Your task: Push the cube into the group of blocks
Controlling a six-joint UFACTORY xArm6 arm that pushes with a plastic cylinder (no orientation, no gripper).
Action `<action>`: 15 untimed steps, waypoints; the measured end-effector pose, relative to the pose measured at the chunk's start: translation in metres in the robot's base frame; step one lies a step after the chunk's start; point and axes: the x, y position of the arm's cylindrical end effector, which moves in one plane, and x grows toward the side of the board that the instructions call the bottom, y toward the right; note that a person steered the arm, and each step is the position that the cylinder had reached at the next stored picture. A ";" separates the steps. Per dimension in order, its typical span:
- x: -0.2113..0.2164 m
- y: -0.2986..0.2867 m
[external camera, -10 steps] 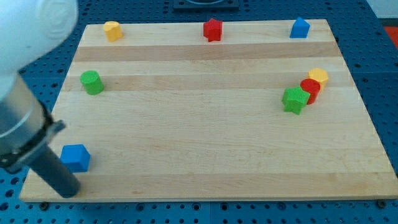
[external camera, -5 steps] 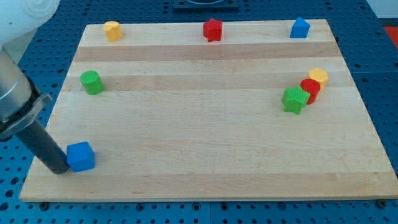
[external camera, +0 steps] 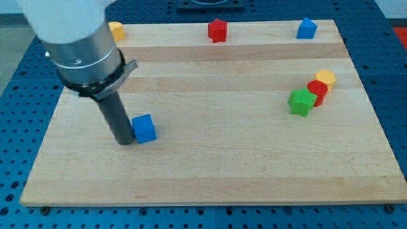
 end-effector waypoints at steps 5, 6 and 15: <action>-0.071 0.121; -0.074 0.156; -0.146 0.294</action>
